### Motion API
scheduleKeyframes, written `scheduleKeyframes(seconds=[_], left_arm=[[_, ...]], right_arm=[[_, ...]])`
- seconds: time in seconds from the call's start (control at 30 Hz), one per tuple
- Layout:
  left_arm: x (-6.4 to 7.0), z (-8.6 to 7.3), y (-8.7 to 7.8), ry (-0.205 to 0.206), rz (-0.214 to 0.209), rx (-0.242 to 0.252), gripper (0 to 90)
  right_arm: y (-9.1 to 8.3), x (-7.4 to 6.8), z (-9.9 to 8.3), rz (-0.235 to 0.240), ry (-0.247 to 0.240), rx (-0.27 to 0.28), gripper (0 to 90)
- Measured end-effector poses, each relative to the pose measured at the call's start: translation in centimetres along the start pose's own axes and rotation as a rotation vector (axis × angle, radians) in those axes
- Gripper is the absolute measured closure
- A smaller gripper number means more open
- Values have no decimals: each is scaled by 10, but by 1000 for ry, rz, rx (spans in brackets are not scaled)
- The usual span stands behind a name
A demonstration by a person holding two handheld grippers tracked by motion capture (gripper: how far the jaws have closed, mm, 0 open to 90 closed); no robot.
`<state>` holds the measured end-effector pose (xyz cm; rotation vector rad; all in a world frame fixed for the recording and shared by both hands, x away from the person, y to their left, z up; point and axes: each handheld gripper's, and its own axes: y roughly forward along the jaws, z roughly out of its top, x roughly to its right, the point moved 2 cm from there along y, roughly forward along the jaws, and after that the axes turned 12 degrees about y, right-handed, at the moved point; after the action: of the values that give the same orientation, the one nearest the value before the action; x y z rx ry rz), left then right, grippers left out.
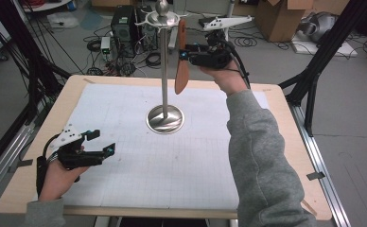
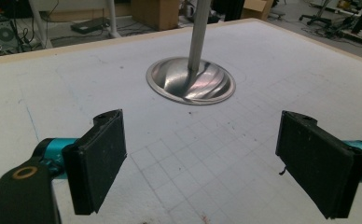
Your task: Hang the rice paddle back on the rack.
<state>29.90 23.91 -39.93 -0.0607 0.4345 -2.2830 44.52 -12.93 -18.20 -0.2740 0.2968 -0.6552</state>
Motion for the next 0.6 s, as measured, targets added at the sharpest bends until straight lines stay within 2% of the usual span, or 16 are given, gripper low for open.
scheduleKeyframes(seconds=[0.13,0.6], left_arm=[[0,0,0,0,3,-1,164],[0,-2,2,-1,-3,-10,163]], right_arm=[[0,-1,0,13,3,1,647],[5,1,-2,7,6,-16,647]])
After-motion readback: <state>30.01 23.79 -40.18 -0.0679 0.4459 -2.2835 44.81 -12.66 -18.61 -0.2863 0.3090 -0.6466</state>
